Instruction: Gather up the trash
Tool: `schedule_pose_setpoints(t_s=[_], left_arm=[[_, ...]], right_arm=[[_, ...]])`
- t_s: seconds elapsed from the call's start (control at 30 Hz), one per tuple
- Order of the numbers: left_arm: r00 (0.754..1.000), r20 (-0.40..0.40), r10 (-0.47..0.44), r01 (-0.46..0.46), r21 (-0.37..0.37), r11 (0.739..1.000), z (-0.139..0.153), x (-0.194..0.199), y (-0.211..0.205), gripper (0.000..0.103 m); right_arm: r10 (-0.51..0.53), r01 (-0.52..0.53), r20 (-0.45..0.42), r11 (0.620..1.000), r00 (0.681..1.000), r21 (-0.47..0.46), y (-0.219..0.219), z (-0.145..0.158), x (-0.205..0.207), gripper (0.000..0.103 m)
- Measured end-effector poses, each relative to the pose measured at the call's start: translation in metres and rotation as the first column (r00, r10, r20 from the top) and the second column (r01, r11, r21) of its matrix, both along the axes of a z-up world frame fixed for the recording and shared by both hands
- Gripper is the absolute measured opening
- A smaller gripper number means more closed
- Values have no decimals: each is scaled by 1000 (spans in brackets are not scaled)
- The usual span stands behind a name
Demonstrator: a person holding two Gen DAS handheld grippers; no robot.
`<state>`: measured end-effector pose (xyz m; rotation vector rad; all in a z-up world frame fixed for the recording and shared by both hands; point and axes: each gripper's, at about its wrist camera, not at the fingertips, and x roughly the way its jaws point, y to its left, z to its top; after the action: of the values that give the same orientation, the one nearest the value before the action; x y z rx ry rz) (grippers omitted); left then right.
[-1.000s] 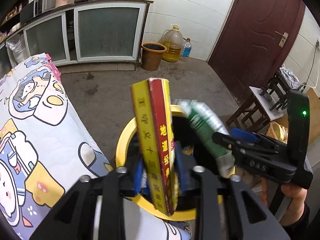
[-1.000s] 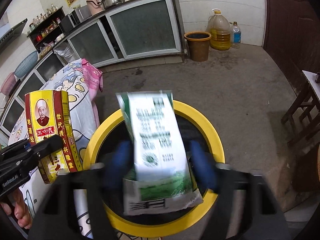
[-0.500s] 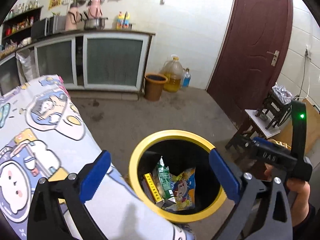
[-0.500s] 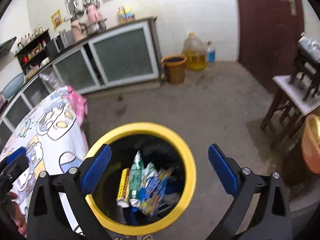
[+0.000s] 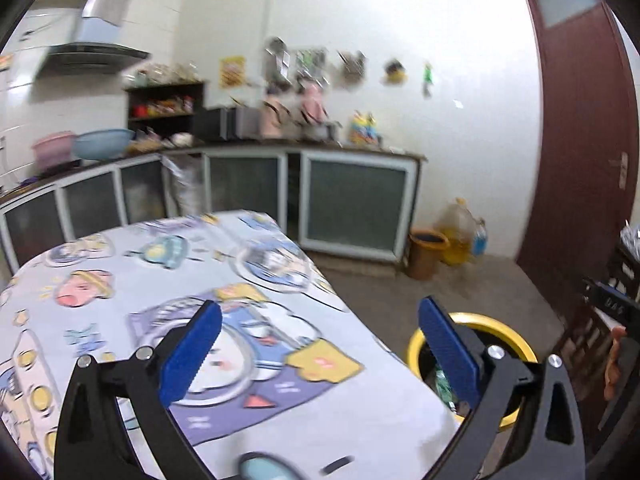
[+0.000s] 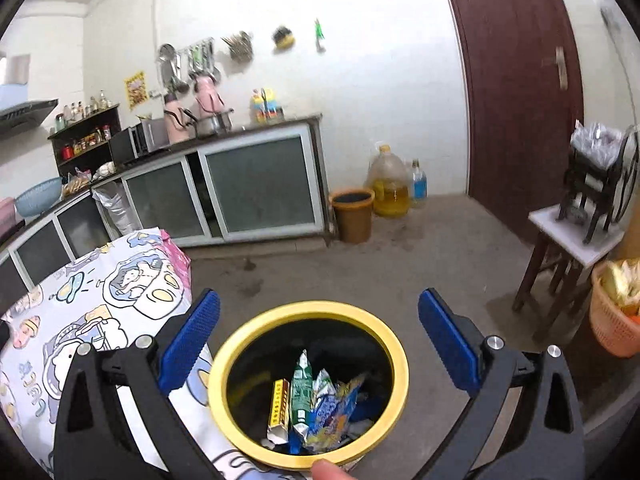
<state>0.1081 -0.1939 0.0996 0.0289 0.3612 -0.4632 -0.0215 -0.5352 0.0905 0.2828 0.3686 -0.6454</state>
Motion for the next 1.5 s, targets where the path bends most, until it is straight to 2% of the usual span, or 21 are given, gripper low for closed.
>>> schedule_pose_setpoints(t_s=[0.07,0.13,0.23,0.3,0.4,0.53,0.67,0.8,0.93,1.1,1.23,1.37,1.5], left_arm=[[998,32,58,-56,-36,998,6,-12,29,95],[983,46,178,-175,-53,983,8,-26,62,95],[958,14,286,-284,-84,955,4,-43,110,95],[940,-6,341,-341,-68,938,-2,-53,135,95],[903,28,429,-428,-10,903,-15,-74,162,95],[896,-25,442,-442,36,897,-31,-91,185,95],[861,-84,502,-503,9,864,-49,-108,200,95],[833,-79,547,-546,35,837,-65,-122,202,95],[819,-93,566,-563,54,825,-71,-123,202,95],[835,-121,536,-533,59,844,-78,-118,198,95],[865,-136,483,-483,38,875,-86,-119,196,95],[862,-134,488,-488,37,872,-87,-119,195,95],[871,-119,477,-476,39,878,-89,-121,193,95]], right_arm=[[32,-30,31,999,999,-41,27,7,0,95],[62,-58,48,995,997,-81,60,12,-1,95],[119,-108,67,984,991,-143,105,15,-6,95],[150,-137,72,978,986,-157,132,14,-10,95],[185,-172,63,971,981,-163,167,10,-16,95],[199,-185,53,962,979,-202,205,-3,-27,95],[238,-226,29,949,971,-222,233,-17,-36,95],[257,-244,31,943,966,-228,240,-25,-42,95],[257,-240,46,943,965,-231,239,-34,-48,95],[253,-240,26,941,967,-240,245,-47,-50,95],[258,-252,1,942,966,-221,247,-52,-47,95],[261,-255,-3,942,965,-219,247,-54,-46,95],[274,-269,-9,935,962,-230,251,-55,-46,95]])
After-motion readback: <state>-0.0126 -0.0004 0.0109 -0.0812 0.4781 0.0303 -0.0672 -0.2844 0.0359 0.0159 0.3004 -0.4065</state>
